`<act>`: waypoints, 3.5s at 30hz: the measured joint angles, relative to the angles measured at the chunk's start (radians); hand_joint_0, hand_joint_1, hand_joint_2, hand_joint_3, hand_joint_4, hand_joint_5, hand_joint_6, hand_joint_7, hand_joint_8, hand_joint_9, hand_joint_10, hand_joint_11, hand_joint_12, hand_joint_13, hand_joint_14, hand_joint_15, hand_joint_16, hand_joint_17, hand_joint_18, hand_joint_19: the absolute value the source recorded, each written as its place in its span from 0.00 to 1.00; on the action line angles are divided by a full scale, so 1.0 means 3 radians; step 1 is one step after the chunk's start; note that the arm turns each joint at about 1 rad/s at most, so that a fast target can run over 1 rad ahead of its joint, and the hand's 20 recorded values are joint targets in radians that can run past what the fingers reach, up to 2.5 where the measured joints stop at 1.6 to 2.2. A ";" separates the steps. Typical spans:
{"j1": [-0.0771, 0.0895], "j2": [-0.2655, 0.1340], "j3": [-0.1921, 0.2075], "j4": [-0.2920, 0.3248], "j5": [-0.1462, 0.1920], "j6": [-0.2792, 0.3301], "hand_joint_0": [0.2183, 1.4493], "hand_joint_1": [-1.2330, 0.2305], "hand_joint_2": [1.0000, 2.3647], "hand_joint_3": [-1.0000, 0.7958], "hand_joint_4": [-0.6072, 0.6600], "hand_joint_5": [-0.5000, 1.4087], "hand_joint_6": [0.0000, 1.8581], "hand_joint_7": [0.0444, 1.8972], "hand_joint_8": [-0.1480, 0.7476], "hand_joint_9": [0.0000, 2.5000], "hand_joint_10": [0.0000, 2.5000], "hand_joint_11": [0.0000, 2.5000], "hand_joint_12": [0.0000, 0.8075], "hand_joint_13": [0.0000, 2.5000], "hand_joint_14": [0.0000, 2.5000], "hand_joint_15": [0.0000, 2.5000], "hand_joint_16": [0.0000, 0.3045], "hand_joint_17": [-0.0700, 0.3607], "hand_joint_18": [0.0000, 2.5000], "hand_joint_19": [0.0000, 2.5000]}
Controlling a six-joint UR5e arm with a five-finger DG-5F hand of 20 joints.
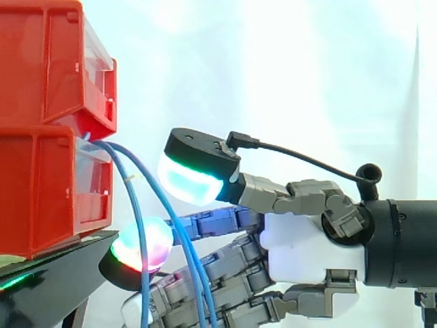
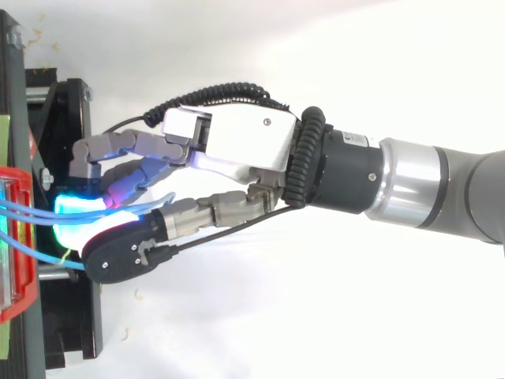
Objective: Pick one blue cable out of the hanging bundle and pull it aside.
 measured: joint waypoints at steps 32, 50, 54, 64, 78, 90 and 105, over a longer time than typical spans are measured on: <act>-0.0051 0.0146 0.0041 -0.0533 -0.0044 0.0028 0.26 0.48 0.01 0.32 0.65 0.20 0.33 0.63 0.53 0.32 0.00 0.11 0.44 0.22 0.00 0.11 0.18 0.45 0.19 0.14; -0.0076 0.0155 0.0118 -0.0598 -0.0080 0.0013 0.34 0.30 0.01 0.35 0.59 0.15 0.48 0.49 0.51 0.32 0.01 0.19 0.43 0.25 0.00 0.12 0.17 0.43 0.24 0.13; -0.0081 0.0198 0.0174 -0.0752 -0.0085 -0.0002 0.34 0.31 0.00 0.28 0.62 0.16 0.48 0.50 0.51 0.33 0.01 0.19 0.42 0.25 0.00 0.12 0.17 0.43 0.26 0.14; -0.0084 0.0270 0.0188 -0.0931 -0.0086 -0.0022 0.21 0.53 0.00 0.28 0.65 0.17 0.47 0.52 0.57 0.35 0.00 0.18 0.48 0.26 0.01 0.14 0.19 0.47 0.26 0.16; -0.0088 0.0302 0.0189 -0.1004 -0.0084 -0.0018 0.30 0.39 0.02 0.47 0.61 0.16 0.48 0.54 0.54 0.34 0.01 0.20 0.44 0.26 0.00 0.14 0.17 0.44 0.25 0.16; -0.0105 0.0321 0.0190 -0.1005 -0.0087 -0.0020 0.39 0.27 0.01 0.35 0.53 0.15 0.49 0.55 0.51 0.34 0.01 0.20 0.42 0.27 0.01 0.13 0.17 0.43 0.28 0.14; -0.0122 0.0379 0.0189 -0.1084 -0.0087 -0.0064 0.28 0.25 0.00 0.28 0.60 0.18 0.48 0.57 0.52 0.39 0.01 0.21 0.41 0.29 0.01 0.14 0.16 0.42 0.30 0.15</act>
